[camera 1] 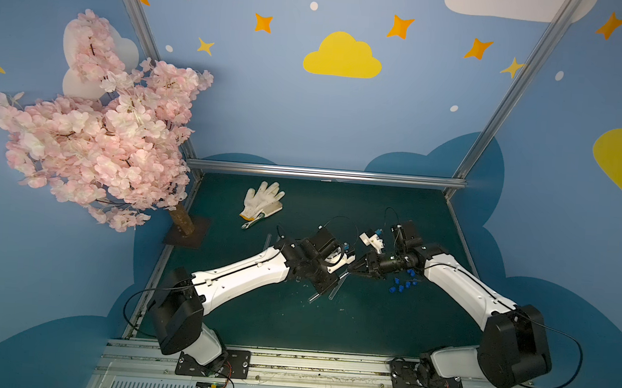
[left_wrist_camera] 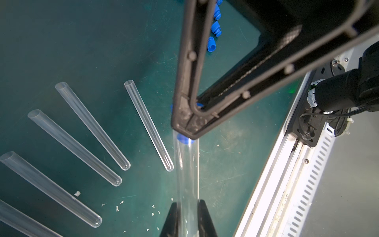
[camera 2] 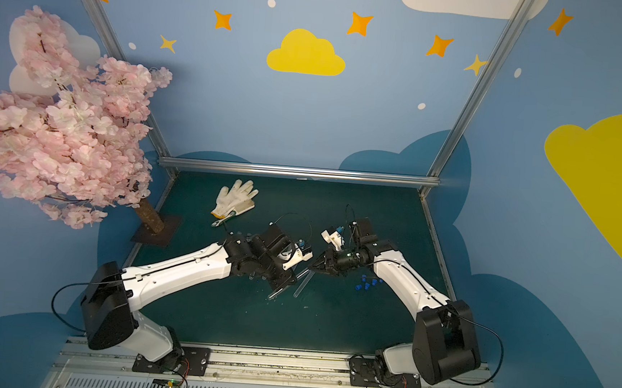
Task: Remove stoppers from test tubes
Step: Open the stopper on the test tube.
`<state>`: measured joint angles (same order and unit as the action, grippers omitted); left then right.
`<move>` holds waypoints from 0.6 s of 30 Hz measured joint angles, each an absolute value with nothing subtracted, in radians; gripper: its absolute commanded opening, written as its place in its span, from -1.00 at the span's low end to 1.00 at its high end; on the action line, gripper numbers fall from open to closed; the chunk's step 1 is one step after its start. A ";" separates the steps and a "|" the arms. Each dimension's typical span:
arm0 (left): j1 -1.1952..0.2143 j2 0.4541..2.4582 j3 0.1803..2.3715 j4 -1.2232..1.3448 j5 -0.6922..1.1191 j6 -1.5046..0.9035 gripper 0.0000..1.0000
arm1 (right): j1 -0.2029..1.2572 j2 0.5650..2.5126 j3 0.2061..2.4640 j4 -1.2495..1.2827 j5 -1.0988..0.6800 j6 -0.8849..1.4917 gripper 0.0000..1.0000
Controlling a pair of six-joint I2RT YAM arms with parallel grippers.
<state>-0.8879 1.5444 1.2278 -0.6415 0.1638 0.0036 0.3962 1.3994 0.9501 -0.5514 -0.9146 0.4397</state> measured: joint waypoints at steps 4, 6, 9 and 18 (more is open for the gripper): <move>-0.888 1.544 1.228 -0.641 0.164 0.004 -0.88 | 0.396 1.398 0.950 -0.551 -0.914 0.442 -0.90; -0.888 1.543 1.227 -0.640 0.164 0.004 -0.88 | 0.396 1.395 0.950 -0.551 -0.914 0.446 -0.90; -0.888 1.535 1.220 -0.632 0.164 0.003 -0.88 | 0.394 1.390 0.950 -0.550 -0.917 0.450 -0.90; -0.887 1.515 1.199 -0.594 0.160 0.004 -0.88 | 0.377 1.372 0.942 -0.535 -0.932 0.476 -0.88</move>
